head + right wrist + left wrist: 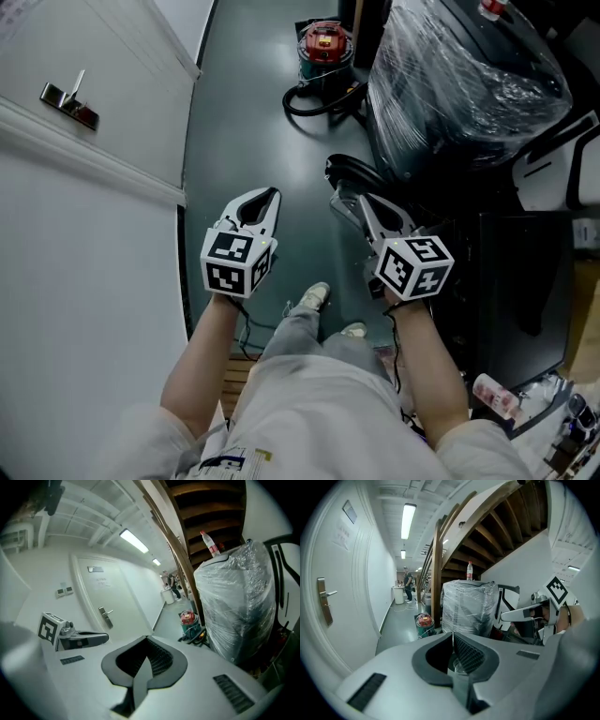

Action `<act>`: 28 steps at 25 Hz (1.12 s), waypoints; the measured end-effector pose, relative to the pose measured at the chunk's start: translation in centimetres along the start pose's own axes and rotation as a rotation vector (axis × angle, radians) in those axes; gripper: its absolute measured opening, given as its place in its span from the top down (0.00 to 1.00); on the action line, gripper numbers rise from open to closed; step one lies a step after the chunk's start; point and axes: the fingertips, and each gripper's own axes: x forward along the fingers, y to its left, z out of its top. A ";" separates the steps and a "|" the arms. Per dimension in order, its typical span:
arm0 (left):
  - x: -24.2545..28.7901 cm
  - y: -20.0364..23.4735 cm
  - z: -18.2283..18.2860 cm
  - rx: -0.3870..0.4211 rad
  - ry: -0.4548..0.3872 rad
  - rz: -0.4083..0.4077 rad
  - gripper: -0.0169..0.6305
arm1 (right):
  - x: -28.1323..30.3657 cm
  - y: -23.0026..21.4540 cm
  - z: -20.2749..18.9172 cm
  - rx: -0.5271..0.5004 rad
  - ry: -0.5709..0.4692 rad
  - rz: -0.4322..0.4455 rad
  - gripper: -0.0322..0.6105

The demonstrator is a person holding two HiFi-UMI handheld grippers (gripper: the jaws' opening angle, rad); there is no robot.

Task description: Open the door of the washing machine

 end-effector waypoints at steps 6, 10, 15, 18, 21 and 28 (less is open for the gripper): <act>-2.6 -2.1 4.2 0.087 -0.085 -0.001 0.93 | -4.7 1.5 4.6 -0.102 -0.107 -0.004 0.91; -4.7 -3.5 7.1 0.159 -0.151 0.002 0.93 | -7.8 3.4 6.9 -0.174 -0.166 0.010 0.91; -8.0 -5.5 10.3 0.232 -0.219 -0.009 0.93 | -11.1 6.9 9.7 -0.271 -0.239 0.055 0.91; -9.8 -6.7 11.6 0.278 -0.247 -0.015 0.93 | -13.1 8.7 11.3 -0.345 -0.297 0.070 0.91; -11.7 -7.6 12.7 0.314 -0.284 -0.012 0.93 | -15.0 10.2 12.6 -0.403 -0.346 0.067 0.91; -15.8 -9.0 14.4 0.314 -0.353 0.015 0.93 | -19.1 12.9 14.2 -0.429 -0.399 0.072 0.91</act>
